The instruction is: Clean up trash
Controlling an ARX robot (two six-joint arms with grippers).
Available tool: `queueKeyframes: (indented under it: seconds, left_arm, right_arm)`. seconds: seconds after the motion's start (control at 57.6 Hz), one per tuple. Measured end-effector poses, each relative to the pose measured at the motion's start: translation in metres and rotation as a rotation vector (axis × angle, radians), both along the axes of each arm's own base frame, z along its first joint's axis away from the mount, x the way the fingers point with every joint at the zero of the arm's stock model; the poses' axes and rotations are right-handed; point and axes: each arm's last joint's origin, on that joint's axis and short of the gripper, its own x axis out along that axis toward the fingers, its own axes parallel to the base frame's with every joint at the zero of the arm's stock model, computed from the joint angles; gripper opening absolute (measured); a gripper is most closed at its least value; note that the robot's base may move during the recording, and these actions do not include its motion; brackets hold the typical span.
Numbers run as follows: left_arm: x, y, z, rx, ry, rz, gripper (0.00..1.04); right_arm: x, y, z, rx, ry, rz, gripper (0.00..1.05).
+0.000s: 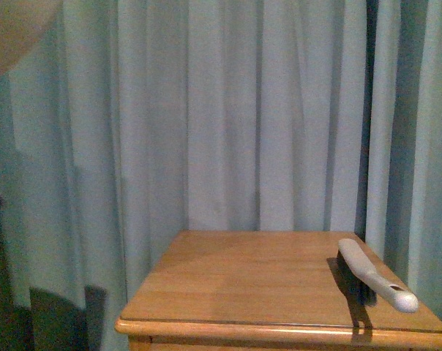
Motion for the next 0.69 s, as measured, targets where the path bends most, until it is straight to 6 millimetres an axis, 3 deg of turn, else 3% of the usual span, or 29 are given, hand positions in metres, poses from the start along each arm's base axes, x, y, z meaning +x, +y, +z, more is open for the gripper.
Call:
queueKeyframes:
  seconds: [0.226,0.399,0.504,0.59,0.695]
  left_arm:
    - [-0.020,0.018,-0.011,-0.012,-0.016,-0.001,0.29]
    - [-0.029,0.019,-0.010,-0.037,-0.036,-0.004,0.29]
    - [-0.030,0.019,-0.009,-0.042,-0.038,-0.011,0.29]
    - [-0.030,0.019,-0.009,-0.045,-0.037,-0.014,0.29]
    - [-0.030,0.019,-0.009,-0.047,-0.037,-0.014,0.29]
  right_arm:
    - [0.000,0.000,0.000,0.000,0.000,0.000,0.97]
    - [0.000,0.000,0.000,0.000,0.000,0.000,0.97]
    - [0.004,0.002,0.007,-0.104,-0.041,-0.296,0.97]
    - [0.008,0.001,-0.003,-0.173,0.117,-0.516,0.97]
    - [0.018,0.002,-0.003,-0.164,0.237,-0.494,0.97]
